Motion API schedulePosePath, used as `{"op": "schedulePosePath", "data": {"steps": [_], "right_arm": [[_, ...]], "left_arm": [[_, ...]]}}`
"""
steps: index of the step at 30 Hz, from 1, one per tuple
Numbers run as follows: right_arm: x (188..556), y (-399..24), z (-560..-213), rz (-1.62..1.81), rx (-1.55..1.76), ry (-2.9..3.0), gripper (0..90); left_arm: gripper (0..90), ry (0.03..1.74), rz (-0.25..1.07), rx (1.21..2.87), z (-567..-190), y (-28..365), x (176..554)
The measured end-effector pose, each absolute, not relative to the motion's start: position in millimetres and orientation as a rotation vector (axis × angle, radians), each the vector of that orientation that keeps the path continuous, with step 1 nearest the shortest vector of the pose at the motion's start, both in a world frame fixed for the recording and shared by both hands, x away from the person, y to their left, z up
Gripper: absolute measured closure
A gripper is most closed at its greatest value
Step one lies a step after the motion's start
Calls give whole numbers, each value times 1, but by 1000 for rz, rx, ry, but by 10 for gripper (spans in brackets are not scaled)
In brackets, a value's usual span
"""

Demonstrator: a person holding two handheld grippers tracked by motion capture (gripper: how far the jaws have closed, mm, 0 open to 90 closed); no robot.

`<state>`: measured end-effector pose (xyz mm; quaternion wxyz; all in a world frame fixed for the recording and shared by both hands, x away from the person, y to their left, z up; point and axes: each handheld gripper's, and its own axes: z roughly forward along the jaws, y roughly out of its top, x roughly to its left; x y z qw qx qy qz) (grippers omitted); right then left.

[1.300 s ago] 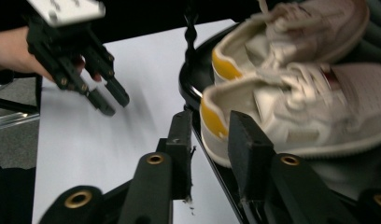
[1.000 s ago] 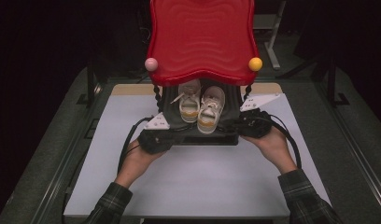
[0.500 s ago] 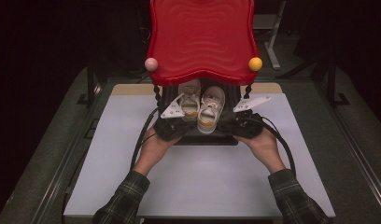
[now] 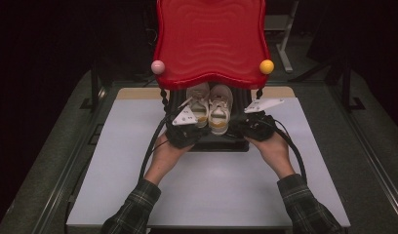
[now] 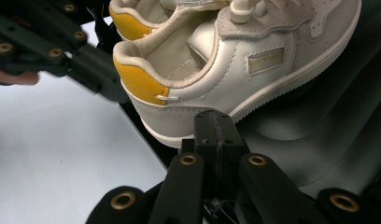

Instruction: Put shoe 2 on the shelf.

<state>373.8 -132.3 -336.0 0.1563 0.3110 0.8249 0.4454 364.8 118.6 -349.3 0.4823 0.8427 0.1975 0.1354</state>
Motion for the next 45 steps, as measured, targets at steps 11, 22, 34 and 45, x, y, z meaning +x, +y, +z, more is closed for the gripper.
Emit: {"op": "schedulePosePath", "data": {"steps": [11,22,34,45], "right_arm": [[370,-136,-330,1298,878,2319,896],[367,-140,-329,1306,866,2320,895],[362,-142,-330,1314,860,2322,892],[356,-149,-335,1325,875,2357,669]], "left_arm": [[900,461,360,2037,-344,104,366],[900,510,384,2030,-349,98,377],[900,529,370,2037,-354,94,380],[722,534,359,2058,-342,106,365]]}}
